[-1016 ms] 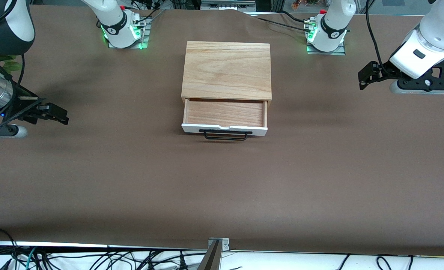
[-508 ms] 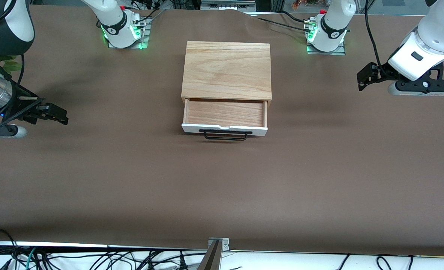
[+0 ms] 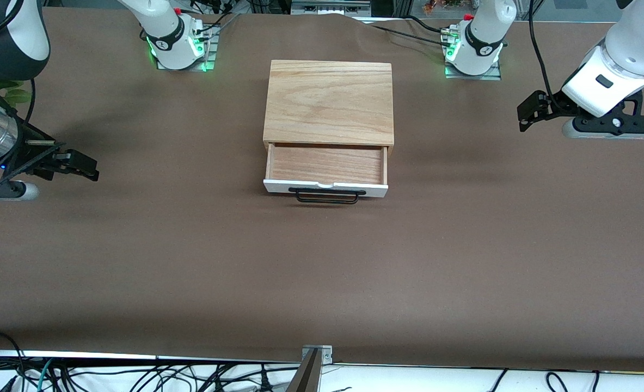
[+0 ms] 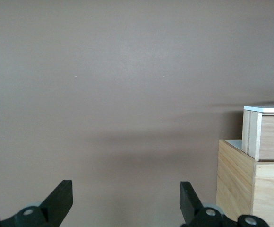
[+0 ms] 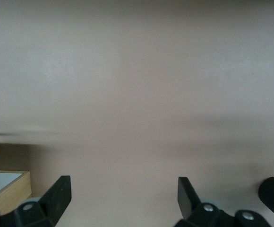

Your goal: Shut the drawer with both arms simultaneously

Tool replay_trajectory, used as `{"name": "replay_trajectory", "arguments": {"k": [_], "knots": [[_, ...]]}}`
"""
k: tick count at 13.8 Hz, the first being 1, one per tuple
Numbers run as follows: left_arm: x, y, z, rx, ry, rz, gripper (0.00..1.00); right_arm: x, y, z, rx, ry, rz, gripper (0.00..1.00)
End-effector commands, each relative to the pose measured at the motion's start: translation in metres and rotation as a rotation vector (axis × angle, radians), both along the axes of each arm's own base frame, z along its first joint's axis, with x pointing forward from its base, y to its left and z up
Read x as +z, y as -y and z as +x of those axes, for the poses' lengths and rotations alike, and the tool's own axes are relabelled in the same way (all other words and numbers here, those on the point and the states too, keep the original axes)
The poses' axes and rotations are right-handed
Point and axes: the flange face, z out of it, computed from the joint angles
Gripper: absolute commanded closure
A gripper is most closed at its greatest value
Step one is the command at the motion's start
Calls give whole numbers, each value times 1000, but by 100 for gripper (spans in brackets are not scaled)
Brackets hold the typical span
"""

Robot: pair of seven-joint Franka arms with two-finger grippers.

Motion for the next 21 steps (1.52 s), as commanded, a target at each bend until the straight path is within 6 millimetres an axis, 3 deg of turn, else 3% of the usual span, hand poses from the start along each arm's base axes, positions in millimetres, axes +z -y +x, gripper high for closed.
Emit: {"name": "replay_trajectory", "arguments": {"k": [1,9,10,12,14,17,19,21], "knots": [[7,3,3,-3,-5,-13,0,6,1,1,6,7,10,0],[3,9,5,-14,-11,-22,0,6,2,1,4,8,11,0],[-9,14,11,-20,-34,-18,0,6,1,1,4,8,13,0],[-9,44,21,-61,-24,-31,0,5,-2,1,8,5,16,0],[-31,68,44,-82,-57,-101,0,0,-11,2,11,-3,16,0],[-57,102,89,-108,-51,-165,0,-38,-39,13,29,-64,87,0],[-80,124,105,-124,-16,-195,0,-57,-57,24,3,-65,242,0],[-113,138,124,-106,-4,-293,0,-88,-82,34,0,-95,353,0]]}}
